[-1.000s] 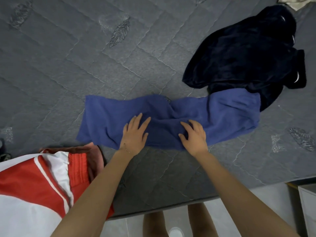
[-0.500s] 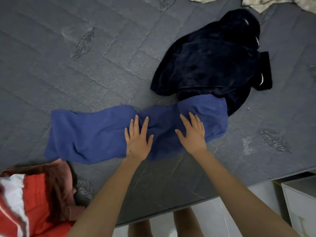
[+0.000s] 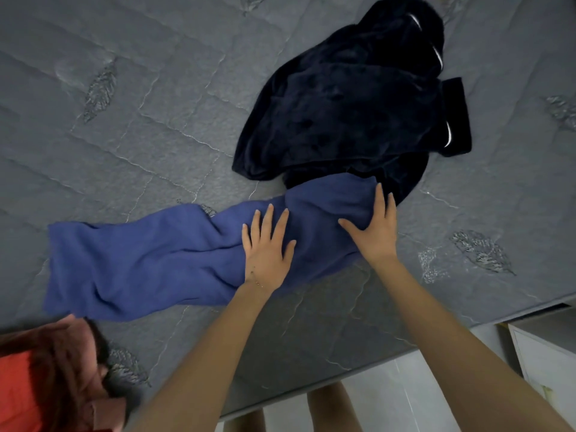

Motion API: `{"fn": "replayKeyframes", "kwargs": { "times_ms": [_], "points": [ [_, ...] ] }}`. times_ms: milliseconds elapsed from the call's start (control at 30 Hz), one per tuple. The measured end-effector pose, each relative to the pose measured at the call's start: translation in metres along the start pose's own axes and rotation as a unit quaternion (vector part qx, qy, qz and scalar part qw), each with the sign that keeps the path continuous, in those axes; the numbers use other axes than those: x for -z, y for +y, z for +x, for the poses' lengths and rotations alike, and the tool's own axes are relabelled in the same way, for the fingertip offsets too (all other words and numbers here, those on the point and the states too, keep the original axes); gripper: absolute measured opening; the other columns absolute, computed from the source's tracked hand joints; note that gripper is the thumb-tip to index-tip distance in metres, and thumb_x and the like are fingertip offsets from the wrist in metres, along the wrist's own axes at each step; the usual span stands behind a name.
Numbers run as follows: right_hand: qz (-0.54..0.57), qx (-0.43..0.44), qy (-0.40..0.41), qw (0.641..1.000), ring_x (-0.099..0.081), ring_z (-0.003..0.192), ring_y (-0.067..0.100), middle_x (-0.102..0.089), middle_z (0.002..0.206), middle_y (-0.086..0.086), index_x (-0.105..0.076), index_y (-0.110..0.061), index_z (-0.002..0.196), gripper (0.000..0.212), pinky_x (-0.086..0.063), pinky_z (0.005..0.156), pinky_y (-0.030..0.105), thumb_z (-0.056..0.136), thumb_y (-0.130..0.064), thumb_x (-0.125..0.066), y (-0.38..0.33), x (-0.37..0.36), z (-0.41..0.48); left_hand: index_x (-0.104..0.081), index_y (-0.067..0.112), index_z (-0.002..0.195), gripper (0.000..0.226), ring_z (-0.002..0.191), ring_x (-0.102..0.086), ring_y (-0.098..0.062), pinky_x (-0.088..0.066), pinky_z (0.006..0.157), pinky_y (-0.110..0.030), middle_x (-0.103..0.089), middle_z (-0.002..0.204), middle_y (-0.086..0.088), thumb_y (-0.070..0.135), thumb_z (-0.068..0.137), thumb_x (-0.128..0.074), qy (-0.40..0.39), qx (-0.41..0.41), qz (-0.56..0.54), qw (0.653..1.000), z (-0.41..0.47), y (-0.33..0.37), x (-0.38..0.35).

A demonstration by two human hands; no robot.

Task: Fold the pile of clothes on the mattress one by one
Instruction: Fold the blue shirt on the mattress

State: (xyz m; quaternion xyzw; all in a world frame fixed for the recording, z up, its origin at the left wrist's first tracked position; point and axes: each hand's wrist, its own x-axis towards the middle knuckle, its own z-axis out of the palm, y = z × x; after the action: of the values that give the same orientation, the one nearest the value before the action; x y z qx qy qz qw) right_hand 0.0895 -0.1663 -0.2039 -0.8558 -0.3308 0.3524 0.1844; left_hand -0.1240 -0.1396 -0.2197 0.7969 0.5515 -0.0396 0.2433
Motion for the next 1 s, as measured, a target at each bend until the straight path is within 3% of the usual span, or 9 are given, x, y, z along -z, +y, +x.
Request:
{"fn": "replayKeyframes", "kwargs": {
  "times_ms": [133, 233, 400, 500, 667, 800, 900, 1000],
  "points": [
    [0.151, -0.056, 0.007, 0.987, -0.039, 0.135, 0.014, -0.039, 0.148, 0.0, -0.021, -0.023, 0.152, 0.097, -0.037, 0.11, 0.034, 0.075, -0.04, -0.079, 0.004, 0.002, 0.009, -0.048, 0.015, 0.138, 0.055, 0.123, -0.047, -0.026, -0.037, 0.104, -0.041, -0.051, 0.135, -0.006, 0.042, 0.094, -0.031, -0.002, -0.014, -0.122, 0.992, 0.006, 0.017, 0.003],
    [0.254, -0.09, -0.012, 0.963, -0.061, 0.109, 0.007, -0.064, 0.113, -0.008, -0.051, -0.017, 0.126, 0.056, -0.051, 0.086, 0.018, 0.079, -0.035, -0.076, 0.001, 0.009, 0.009, -0.05, 0.012, 0.135, 0.051, 0.111, -0.049, -0.021, -0.039, 0.098, -0.032, -0.052, 0.124, -0.006, 0.039, 0.094, -0.037, 0.005, -0.015, -0.189, 0.982, 0.008, 0.031, 0.004],
    [0.343, -0.171, -0.052, 0.922, -0.068, 0.088, 0.009, -0.07, 0.094, -0.003, -0.062, -0.013, 0.108, 0.04, -0.051, 0.064, 0.014, 0.083, -0.043, -0.071, -0.011, 0.028, 0.007, -0.051, 0.016, 0.136, 0.041, 0.1, -0.047, -0.019, -0.04, 0.093, -0.025, -0.048, 0.108, -0.006, 0.019, 0.096, -0.055, 0.026, 0.016, -0.223, 0.974, 0.014, 0.048, 0.005],
    [0.416, -0.197, -0.128, 0.878, -0.072, 0.083, 0.013, -0.075, 0.086, 0.001, -0.068, -0.013, 0.098, 0.025, -0.054, 0.063, 0.018, 0.086, -0.035, -0.07, -0.024, 0.043, 0.002, -0.048, 0.018, 0.139, 0.044, 0.099, -0.045, -0.019, -0.039, 0.091, -0.026, -0.047, 0.11, -0.007, 0.02, 0.096, -0.055, 0.018, 0.001, -0.195, 0.981, 0.017, 0.057, 0.007],
    [0.364, -0.082, -0.086, 0.924, -0.065, 0.079, 0.014, -0.069, 0.082, 0.003, -0.067, -0.009, 0.088, 0.002, -0.054, 0.067, 0.019, 0.088, -0.01, -0.068, -0.036, 0.072, -0.001, -0.048, 0.011, 0.14, 0.048, 0.097, -0.044, -0.022, -0.045, 0.088, -0.036, -0.046, 0.107, -0.011, 0.028, 0.095, -0.054, -0.013, -0.038, -0.192, 0.981, 0.024, 0.086, 0.017],
    [0.256, -0.013, 0.058, 0.965, -0.053, 0.065, 0.009, -0.06, 0.067, 0.0, -0.06, -0.005, 0.074, 0.017, -0.047, 0.065, 0.03, 0.086, -0.015, -0.068, -0.033, 0.101, -0.002, -0.041, 0.017, 0.145, 0.07, 0.104, -0.043, -0.027, -0.042, 0.091, -0.037, -0.044, 0.119, -0.012, 0.057, 0.088, -0.03, -0.055, -0.048, -0.193, 0.979, 0.038, 0.129, 0.027],
    [0.221, -0.008, 0.169, 0.96, -0.051, 0.063, 0.013, -0.056, 0.065, -0.001, -0.058, -0.005, 0.075, 0.021, -0.044, 0.063, 0.034, 0.087, -0.021, -0.066, -0.031, 0.124, -0.003, -0.028, 0.022, 0.151, 0.058, 0.12, -0.038, -0.031, -0.033, 0.102, -0.037, -0.037, 0.141, -0.011, 0.042, 0.097, -0.038, -0.085, -0.101, -0.221, 0.966, 0.045, 0.16, 0.034],
    [0.179, -0.019, 0.175, 0.968, -0.057, 0.066, 0.018, -0.06, 0.068, 0.0, -0.056, -0.015, 0.071, 0.024, -0.044, 0.063, 0.034, 0.087, -0.03, -0.065, -0.029, 0.132, -0.004, -0.02, 0.025, 0.153, 0.059, 0.127, -0.034, -0.031, -0.036, 0.103, -0.04, -0.028, 0.152, -0.006, 0.025, 0.1, -0.046, -0.1, -0.121, -0.223, 0.962, 0.045, 0.176, 0.036]
  ]
}}
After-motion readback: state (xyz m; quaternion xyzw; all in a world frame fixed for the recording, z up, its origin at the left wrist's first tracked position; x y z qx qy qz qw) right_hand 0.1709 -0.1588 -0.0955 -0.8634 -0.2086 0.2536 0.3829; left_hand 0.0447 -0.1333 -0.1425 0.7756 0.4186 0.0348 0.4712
